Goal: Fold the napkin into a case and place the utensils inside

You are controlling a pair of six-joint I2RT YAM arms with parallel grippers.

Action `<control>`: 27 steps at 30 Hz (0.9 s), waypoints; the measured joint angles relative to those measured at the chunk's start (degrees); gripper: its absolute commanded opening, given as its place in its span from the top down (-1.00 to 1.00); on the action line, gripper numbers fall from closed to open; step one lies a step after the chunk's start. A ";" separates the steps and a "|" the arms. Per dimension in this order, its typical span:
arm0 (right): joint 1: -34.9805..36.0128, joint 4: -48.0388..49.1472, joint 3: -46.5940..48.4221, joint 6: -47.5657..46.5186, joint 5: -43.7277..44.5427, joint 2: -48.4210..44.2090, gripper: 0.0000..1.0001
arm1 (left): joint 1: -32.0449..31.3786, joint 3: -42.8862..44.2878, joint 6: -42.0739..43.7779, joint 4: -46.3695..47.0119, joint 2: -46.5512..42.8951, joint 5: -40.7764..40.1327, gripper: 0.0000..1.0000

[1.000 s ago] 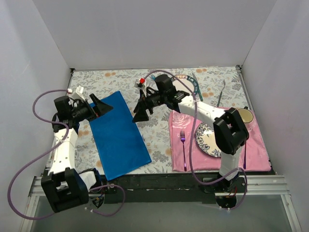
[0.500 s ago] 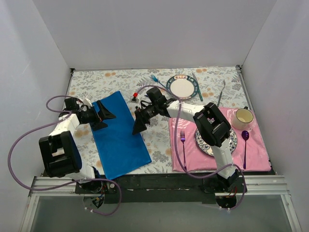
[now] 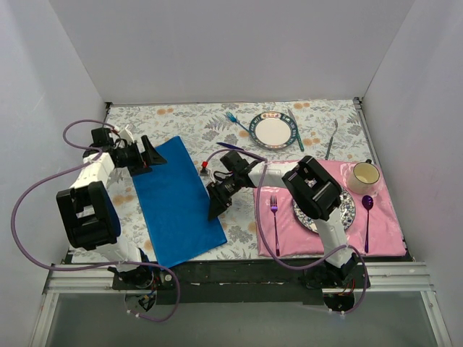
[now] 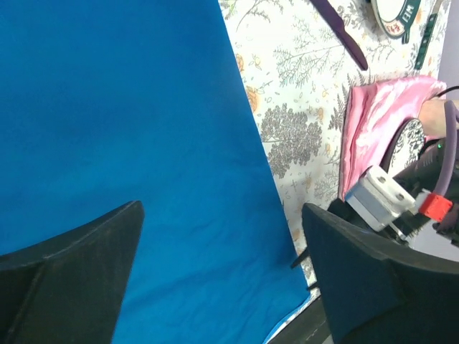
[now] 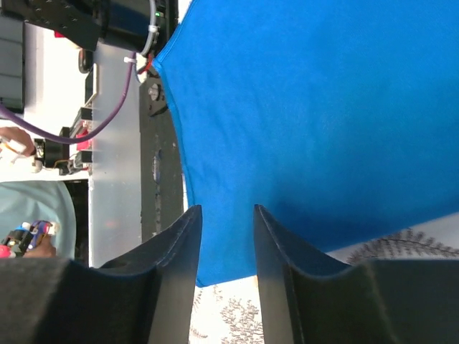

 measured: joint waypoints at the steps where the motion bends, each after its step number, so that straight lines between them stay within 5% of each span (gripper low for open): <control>1: -0.04 -0.63 0.39 -0.17 0.00 0.39 0.17 | -0.04 0.00 0.42 -0.28 0.04 0.04 -0.62; 4: -0.33 -2.08 0.90 -0.85 0.00 1.64 0.18 | -0.66 -0.66 1.33 -0.50 0.42 1.05 -0.31; 6: -0.35 -2.51 0.83 -0.02 -0.35 1.84 0.00 | -1.49 -1.99 1.55 -0.46 0.55 2.08 -0.10; 11: -0.17 4.66 -1.99 9.35 -2.95 0.11 -0.94 | -3.91 -5.25 1.75 0.07 1.22 5.16 -0.01; 27: 7.15 54.93 -18.10 55.45 -4.37 -1.88 -0.97 | -7.19 -11.26 -1.60 5.03 6.36 4.63 0.55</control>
